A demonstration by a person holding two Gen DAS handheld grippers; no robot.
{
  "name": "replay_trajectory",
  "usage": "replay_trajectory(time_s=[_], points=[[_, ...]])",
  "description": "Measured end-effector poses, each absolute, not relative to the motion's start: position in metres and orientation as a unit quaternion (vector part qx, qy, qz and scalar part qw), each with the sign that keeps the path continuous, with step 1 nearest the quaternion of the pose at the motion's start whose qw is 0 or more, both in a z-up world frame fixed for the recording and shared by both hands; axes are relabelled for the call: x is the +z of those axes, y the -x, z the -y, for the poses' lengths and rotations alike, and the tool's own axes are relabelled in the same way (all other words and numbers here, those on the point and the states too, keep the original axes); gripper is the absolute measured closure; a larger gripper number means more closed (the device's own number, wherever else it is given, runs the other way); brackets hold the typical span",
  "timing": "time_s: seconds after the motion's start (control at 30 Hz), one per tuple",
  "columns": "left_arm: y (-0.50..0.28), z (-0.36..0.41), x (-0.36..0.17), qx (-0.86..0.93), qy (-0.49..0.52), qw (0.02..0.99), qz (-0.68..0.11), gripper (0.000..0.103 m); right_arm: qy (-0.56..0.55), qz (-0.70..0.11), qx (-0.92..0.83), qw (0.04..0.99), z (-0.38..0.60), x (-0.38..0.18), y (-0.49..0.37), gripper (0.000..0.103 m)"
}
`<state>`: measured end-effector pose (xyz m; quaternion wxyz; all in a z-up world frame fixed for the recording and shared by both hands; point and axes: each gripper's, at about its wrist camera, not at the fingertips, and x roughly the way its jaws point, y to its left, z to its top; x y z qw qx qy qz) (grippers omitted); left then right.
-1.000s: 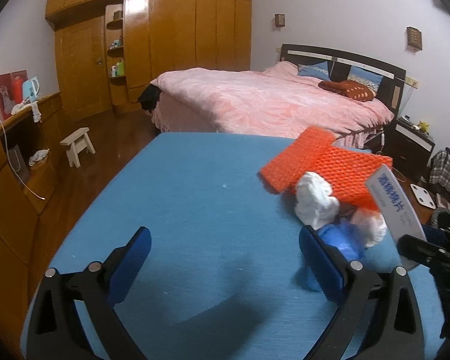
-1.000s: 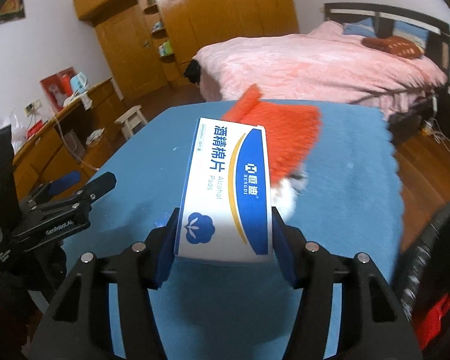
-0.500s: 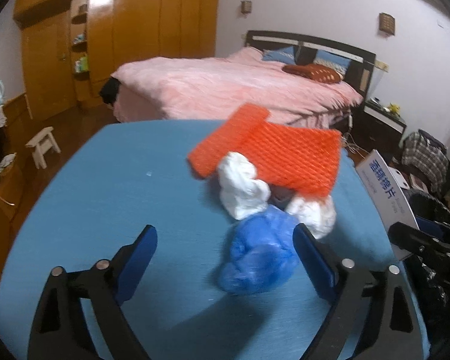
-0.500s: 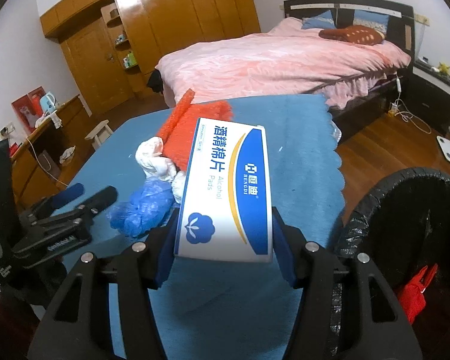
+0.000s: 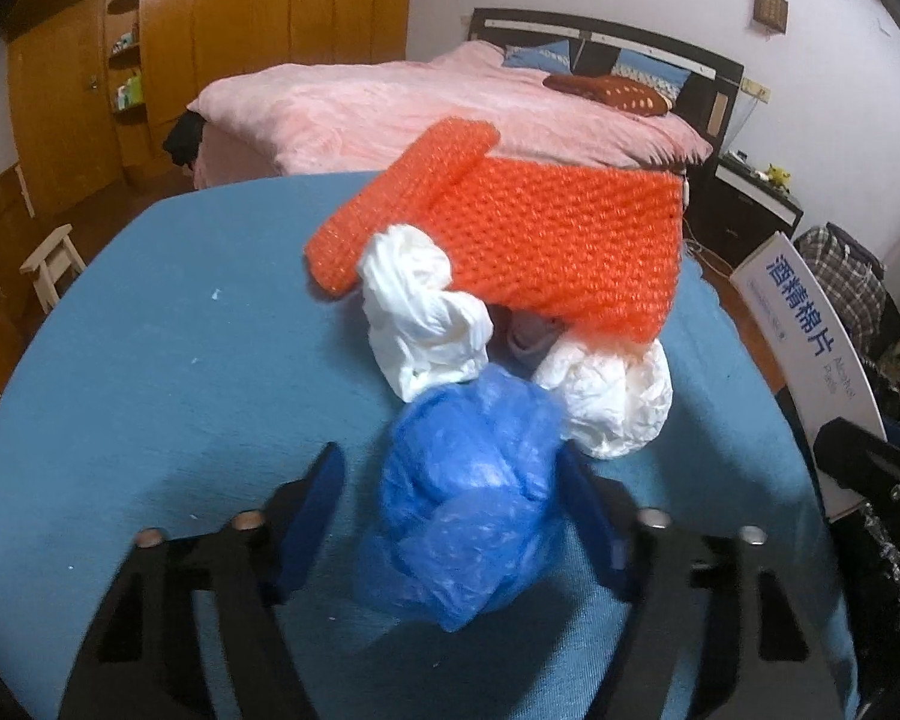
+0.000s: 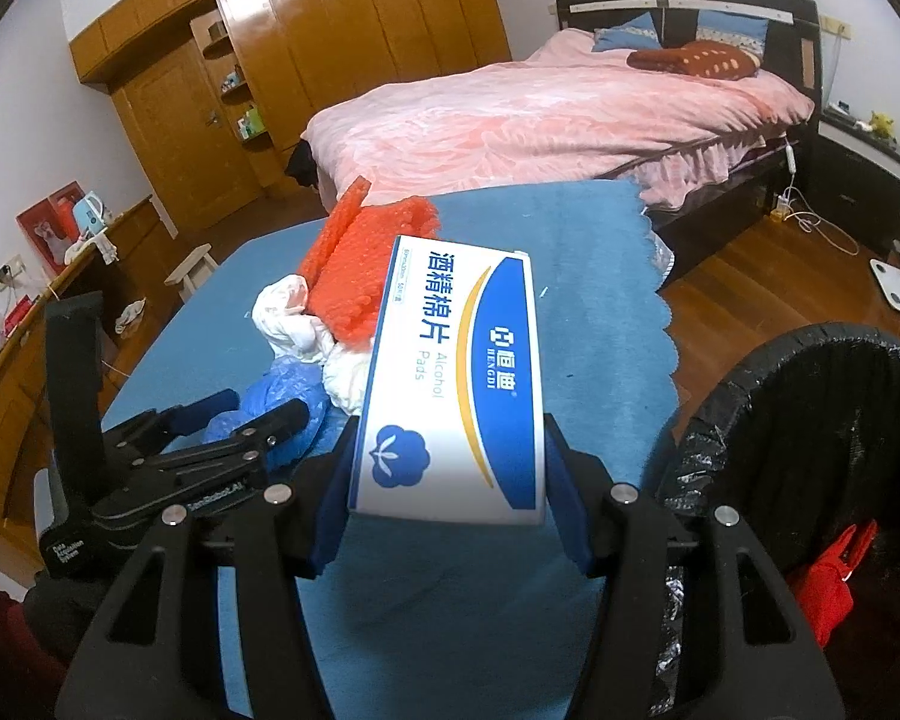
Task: Collect trash
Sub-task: 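Grasp the blue plastic bag with the left gripper while the right holds the box, then carry the blue bag and wipe box over the bin and open both grippers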
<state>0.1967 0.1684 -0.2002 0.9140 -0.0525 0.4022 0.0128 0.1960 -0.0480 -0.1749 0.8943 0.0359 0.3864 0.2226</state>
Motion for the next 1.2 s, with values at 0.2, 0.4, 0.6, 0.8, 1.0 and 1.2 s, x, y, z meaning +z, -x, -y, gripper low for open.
replay_trajectory(time_s=[0.2,0.4,0.6,0.8,1.0,1.2], points=[[-0.188,-0.168,-0.194,0.009,0.051,0.917,-0.395,0.054,-0.030,-0.391,0.221,0.893,0.046,-0.178,-0.194,0.048],[-0.167,-0.173,-0.171,0.016,0.057,0.926,-0.373,0.054,-0.030,-0.387,0.222,0.895,0.046,-0.172,-0.194,0.048],[-0.154,-0.170,-0.145,0.022,0.054,0.934,-0.352,0.054,-0.031,-0.376,0.224,0.899,0.048,-0.160,-0.188,0.048],[-0.146,-0.159,-0.121,0.020,0.049,0.942,-0.331,0.054,-0.033,-0.361,0.221,0.905,0.058,-0.141,-0.181,0.048],[-0.140,-0.144,-0.105,0.009,0.046,0.947,-0.319,0.054,-0.033,-0.344,0.208,0.915,0.076,-0.121,-0.168,0.048],[-0.133,-0.125,-0.091,-0.006,0.043,0.951,-0.307,0.054,-0.034,-0.333,0.191,0.923,0.099,-0.108,-0.153,0.048]])
